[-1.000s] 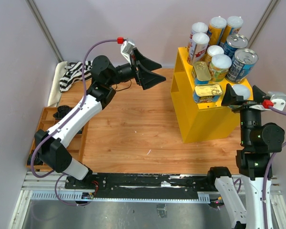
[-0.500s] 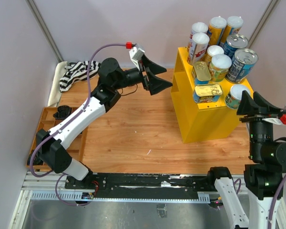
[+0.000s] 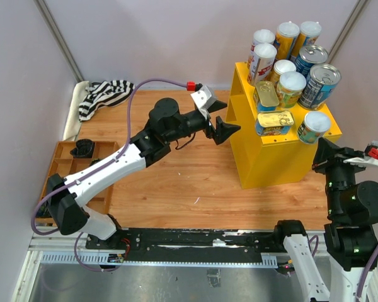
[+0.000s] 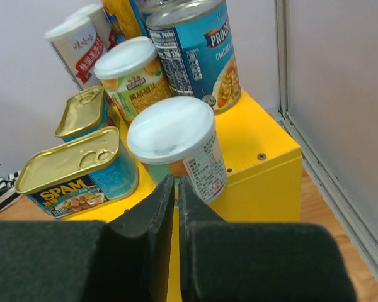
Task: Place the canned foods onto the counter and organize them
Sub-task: Place the canned food on the counter.
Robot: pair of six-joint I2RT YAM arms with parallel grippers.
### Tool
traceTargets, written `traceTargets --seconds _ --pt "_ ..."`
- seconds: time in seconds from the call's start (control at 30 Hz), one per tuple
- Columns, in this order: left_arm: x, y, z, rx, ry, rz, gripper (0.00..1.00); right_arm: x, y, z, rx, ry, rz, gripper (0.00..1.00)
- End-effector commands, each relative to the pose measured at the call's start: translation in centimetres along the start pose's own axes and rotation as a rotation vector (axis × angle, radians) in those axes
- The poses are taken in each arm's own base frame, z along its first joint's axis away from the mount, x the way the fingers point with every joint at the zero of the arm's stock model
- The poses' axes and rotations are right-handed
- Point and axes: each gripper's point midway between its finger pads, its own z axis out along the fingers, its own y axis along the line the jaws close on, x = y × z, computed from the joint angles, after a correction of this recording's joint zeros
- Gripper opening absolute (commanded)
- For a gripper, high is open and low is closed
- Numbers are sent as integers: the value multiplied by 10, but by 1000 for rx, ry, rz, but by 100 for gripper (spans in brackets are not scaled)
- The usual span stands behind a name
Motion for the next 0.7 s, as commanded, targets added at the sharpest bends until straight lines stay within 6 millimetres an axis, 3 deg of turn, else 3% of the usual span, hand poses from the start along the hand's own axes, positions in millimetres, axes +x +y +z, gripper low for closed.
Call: traceTargets --seconds 0.0,0.3,0.67 --pt "-16 -1 -1 -36 -60 71 91 15 -15 4 77 47 -5 8" --pt "-9 -9 13 3 -55 64 91 30 -14 21 67 88 -37 17" --pt "1 -11 33 -3 -34 74 90 35 -5 48 21 94 -68 19"
